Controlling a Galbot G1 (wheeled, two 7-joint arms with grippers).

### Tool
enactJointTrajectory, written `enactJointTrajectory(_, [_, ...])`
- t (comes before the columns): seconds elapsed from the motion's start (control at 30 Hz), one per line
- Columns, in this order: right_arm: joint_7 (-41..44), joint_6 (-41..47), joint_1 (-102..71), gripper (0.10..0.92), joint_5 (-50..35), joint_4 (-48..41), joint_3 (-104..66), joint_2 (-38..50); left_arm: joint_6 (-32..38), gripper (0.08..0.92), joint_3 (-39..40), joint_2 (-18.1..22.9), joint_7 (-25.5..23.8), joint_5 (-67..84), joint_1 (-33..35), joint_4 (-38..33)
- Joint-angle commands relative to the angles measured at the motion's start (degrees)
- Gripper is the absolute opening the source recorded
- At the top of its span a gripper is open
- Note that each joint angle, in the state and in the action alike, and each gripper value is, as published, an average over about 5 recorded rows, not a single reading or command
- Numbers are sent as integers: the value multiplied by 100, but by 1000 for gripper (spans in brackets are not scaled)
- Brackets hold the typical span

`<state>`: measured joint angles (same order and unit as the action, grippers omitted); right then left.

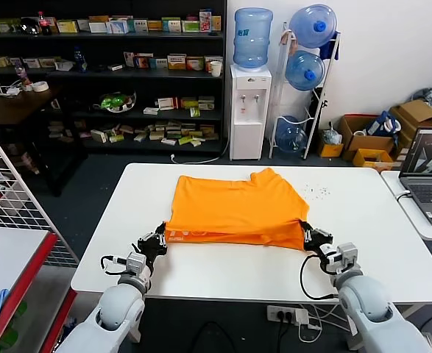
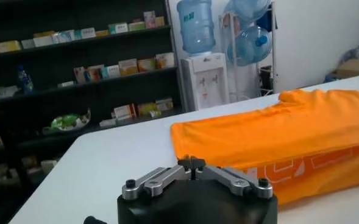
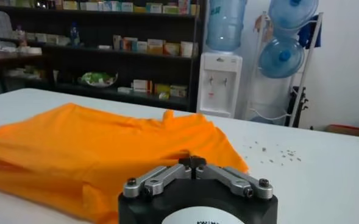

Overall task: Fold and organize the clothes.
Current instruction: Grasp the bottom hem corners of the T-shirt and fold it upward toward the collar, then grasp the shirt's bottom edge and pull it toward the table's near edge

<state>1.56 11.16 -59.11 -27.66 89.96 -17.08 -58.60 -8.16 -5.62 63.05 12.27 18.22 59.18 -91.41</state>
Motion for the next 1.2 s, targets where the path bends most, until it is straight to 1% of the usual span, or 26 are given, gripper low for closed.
enactJointTrajectory(0.03, [20,-76,931,125,7,-835,470,-167,-22,91,305,10,-22,20,-548,458])
enactJointTrajectory(0.3, [95,-132,1104,132,129,-1164,477,-265,-96,91,431,104,-88,27,-671,586])
enactJointTrajectory(0.4, [85,-76,827,188,130,-944,338,-219,-140,100,404,106,-127,52,-643,533])
enactJointTrajectory(0.47, [56,28,533,247,146,-647,203,-145,-132,133,384,74,-145,122,-568,456])
enactJointTrajectory(0.63, [5,516,-105,394,227,52,-133,116,-77,278,331,-14,-155,291,-330,209])
enactJointTrajectory(0.83, [-42,1003,-742,567,237,459,-490,326,-132,451,224,-92,-157,366,-78,132])
enactJointTrajectory(0.93, [-60,1035,-908,654,313,500,-581,340,-210,538,196,-94,-140,478,7,129])
enactJointTrajectory(1.07, [-28,1023,-929,763,403,347,-575,288,-328,651,195,-50,-100,637,-18,198])
enactJointTrajectory(1.13, [-7,997,-875,801,444,210,-549,232,-394,711,198,-25,-69,733,-77,266])
enactJointTrajectory(1.2, [-3,939,-793,815,478,43,-519,160,-462,760,204,-5,-43,813,-145,344])
